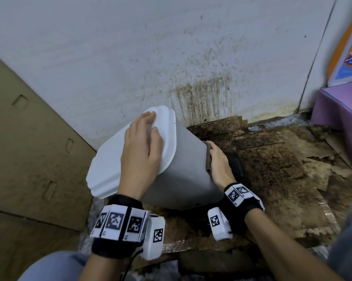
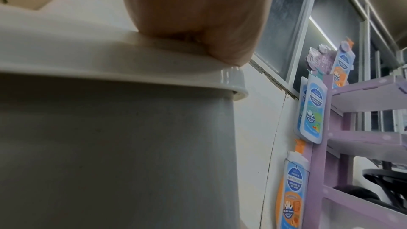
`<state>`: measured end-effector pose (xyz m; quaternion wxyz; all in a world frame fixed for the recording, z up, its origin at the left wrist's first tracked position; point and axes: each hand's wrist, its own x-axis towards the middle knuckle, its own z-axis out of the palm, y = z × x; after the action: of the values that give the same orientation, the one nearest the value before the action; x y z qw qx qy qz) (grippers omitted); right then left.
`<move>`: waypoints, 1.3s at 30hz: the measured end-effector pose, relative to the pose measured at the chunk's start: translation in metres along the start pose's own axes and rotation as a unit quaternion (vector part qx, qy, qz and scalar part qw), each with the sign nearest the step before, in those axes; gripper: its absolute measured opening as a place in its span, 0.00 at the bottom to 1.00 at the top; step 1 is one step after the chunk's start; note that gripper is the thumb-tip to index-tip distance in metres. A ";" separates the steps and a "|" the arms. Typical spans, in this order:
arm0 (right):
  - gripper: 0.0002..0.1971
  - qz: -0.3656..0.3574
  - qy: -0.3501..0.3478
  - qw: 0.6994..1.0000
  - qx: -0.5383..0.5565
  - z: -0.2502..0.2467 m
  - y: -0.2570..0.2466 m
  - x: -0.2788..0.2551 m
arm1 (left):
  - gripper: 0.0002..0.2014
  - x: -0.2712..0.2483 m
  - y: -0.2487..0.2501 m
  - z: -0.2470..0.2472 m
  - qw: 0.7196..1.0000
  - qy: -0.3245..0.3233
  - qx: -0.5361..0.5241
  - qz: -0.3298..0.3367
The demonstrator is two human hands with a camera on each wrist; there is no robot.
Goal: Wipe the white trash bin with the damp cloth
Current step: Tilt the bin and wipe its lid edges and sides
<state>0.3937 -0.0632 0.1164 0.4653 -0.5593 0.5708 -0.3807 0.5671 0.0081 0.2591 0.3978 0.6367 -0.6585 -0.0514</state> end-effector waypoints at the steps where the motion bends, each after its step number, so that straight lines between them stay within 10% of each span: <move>1: 0.24 -0.008 0.005 1.000 -0.004 0.002 -0.002 -0.001 | 0.20 0.000 -0.001 0.000 1.000 0.001 0.003 -0.002; 11: 0.25 -0.156 0.025 0.984 0.083 0.039 -0.097 -0.043 | 0.20 0.001 0.003 0.006 1.000 -0.004 0.026 0.004; 17: 0.26 -0.233 0.102 0.966 0.040 0.046 -0.061 -0.049 | 0.19 0.003 0.000 0.003 1.000 -0.009 0.018 0.006; 27: 0.28 -0.083 0.154 0.985 0.009 0.029 0.051 -0.049 | 0.18 0.009 -0.010 -0.003 1.000 -0.003 -0.005 -0.006; 39: 0.35 -0.113 0.196 0.972 0.059 0.068 -0.047 -0.054 | 0.21 0.008 -0.009 0.003 0.999 0.002 0.032 0.011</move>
<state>0.4695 -0.0080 0.1484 0.3301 -0.5062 0.5606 -0.5661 0.5738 -0.0016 0.2556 0.3789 0.6418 -0.6663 -0.0247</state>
